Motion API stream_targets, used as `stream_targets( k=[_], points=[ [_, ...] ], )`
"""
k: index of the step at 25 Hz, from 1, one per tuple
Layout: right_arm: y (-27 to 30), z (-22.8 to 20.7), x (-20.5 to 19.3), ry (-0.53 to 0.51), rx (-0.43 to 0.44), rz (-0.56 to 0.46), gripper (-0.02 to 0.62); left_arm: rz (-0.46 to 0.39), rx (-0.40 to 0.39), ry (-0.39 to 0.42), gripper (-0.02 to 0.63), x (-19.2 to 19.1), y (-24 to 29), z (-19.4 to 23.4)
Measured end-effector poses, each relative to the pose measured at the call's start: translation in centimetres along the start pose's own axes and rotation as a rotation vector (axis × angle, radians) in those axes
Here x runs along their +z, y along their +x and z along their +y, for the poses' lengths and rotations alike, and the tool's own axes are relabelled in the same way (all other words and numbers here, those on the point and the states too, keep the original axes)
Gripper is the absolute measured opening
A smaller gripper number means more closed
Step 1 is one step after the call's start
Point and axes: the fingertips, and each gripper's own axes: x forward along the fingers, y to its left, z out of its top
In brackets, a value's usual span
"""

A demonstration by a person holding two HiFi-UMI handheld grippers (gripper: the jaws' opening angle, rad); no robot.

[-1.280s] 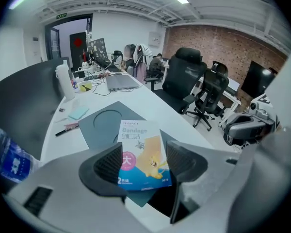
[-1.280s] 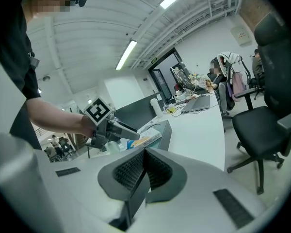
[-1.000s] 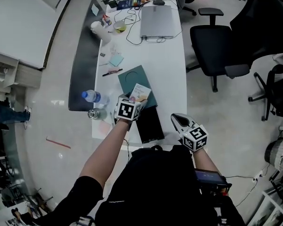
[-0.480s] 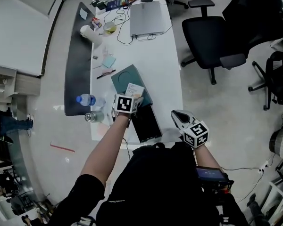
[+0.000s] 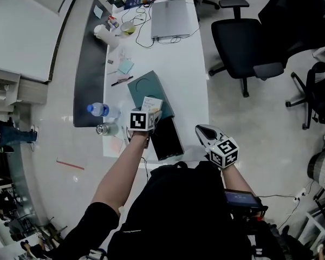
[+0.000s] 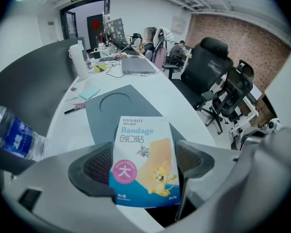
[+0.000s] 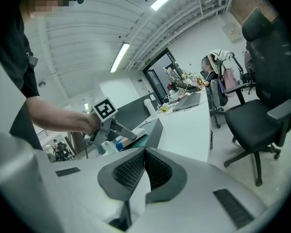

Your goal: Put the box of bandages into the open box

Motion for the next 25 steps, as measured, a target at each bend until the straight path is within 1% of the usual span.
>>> stream_targets(
  k=[11,17,25],
  points=[
    [0.8,1.4,0.1,-0.043,0.097,0.034,0.024,-0.055,0.006,-0.124,0.405,-3.4,-3.3,-1.2],
    [0.6,1.8,-0.4,-0.058,0.146,0.064,0.025,-0.079,0.004,-0.205,0.405,-5.6,-4.8,-3.1],
    [0.5,2.3,-1.0,-0.076,0.212,0.098,0.025,-0.083,-0.012,-0.311,0.405,-9.0,-5.1,-6.3]
  ],
)
